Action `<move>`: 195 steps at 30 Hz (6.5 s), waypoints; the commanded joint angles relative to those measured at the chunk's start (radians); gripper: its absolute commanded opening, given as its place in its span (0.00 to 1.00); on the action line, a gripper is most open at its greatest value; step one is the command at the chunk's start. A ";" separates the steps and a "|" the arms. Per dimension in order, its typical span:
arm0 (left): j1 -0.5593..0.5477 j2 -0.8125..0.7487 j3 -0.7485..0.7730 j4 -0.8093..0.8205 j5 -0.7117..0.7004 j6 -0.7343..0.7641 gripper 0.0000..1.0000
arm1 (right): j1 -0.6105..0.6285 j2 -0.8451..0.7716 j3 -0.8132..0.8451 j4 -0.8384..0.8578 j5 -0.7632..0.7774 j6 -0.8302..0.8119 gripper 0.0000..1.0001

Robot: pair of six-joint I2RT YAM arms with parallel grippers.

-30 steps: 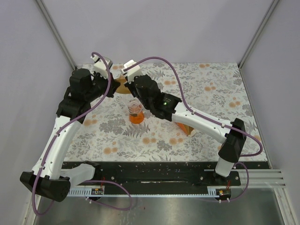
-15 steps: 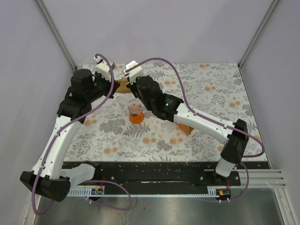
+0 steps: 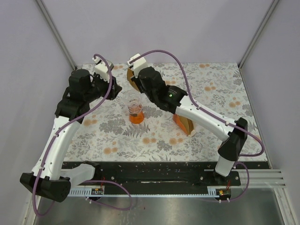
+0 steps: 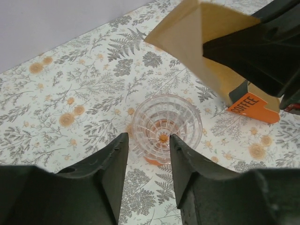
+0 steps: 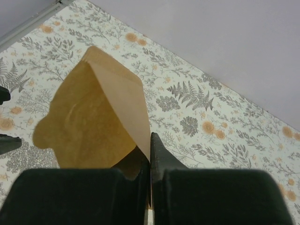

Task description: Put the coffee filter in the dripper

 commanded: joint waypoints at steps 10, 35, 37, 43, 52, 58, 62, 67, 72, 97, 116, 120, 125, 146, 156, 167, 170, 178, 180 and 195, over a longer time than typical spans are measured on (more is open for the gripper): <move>0.063 -0.042 0.168 -0.084 0.078 -0.087 0.62 | -0.032 0.204 0.454 -0.524 -0.144 0.137 0.00; 0.109 0.015 -0.038 0.074 0.196 -0.440 0.82 | -0.057 0.493 0.910 -0.961 -0.368 0.223 0.00; 0.108 0.018 -0.039 0.086 0.194 -0.445 0.82 | -0.057 0.506 0.913 -0.959 -0.374 0.223 0.00; 0.108 0.071 -0.041 0.091 0.184 -0.440 0.74 | -0.057 0.526 0.921 -0.942 -0.386 0.223 0.00; 0.108 0.157 -0.006 0.071 0.150 -0.394 0.52 | -0.058 0.531 0.919 -0.919 -0.386 0.211 0.00; 0.108 0.177 0.008 0.055 0.122 -0.346 0.33 | -0.057 0.528 0.914 -0.904 -0.363 0.191 0.00; 0.108 0.161 0.001 0.055 0.099 -0.305 0.18 | -0.066 0.511 0.896 -0.884 -0.326 0.182 0.16; 0.108 0.151 0.002 0.041 0.130 -0.299 0.07 | -0.071 0.474 0.871 -0.835 -0.314 0.165 0.38; 0.106 0.144 -0.006 0.041 0.133 -0.299 0.05 | -0.071 0.444 0.845 -0.784 -0.317 0.149 0.57; 0.108 0.168 0.005 0.049 0.148 -0.303 0.03 | -0.071 0.252 0.353 -0.342 -0.592 0.137 0.00; 0.118 0.170 0.027 0.017 0.113 -0.262 0.56 | -0.071 0.506 0.629 -0.655 -0.375 0.177 0.00; 0.137 0.133 0.042 0.011 0.107 -0.245 0.71 | -0.071 0.525 0.637 -0.666 -0.420 0.174 0.00; 0.174 0.089 0.040 0.009 0.110 -0.250 0.79 | -0.071 0.569 0.667 -0.691 -0.434 0.171 0.00; 0.232 0.130 -0.190 0.127 0.240 -0.385 0.67 | -0.068 0.643 0.729 -0.727 -0.411 0.160 0.00; 0.212 0.164 -0.177 0.163 0.251 -0.383 0.56 | -0.068 0.611 0.738 -0.723 -0.401 0.149 0.00; 0.197 0.154 -0.187 0.163 0.239 -0.359 0.42 | -0.068 0.537 0.730 -0.677 -0.401 0.113 0.14; 0.195 0.150 -0.182 0.161 0.225 -0.346 0.42 | -0.068 0.523 0.730 -0.672 -0.395 0.105 0.17; 0.194 0.161 -0.179 0.155 0.231 -0.342 0.41 | -0.068 0.490 0.727 -0.658 -0.389 0.091 0.27; 0.194 0.158 -0.177 0.155 0.233 -0.342 0.41 | -0.068 0.480 0.724 -0.657 -0.377 0.088 0.27; 0.194 0.156 -0.151 0.141 0.221 -0.330 0.41 | -0.068 0.428 0.718 -0.631 -0.450 0.094 0.38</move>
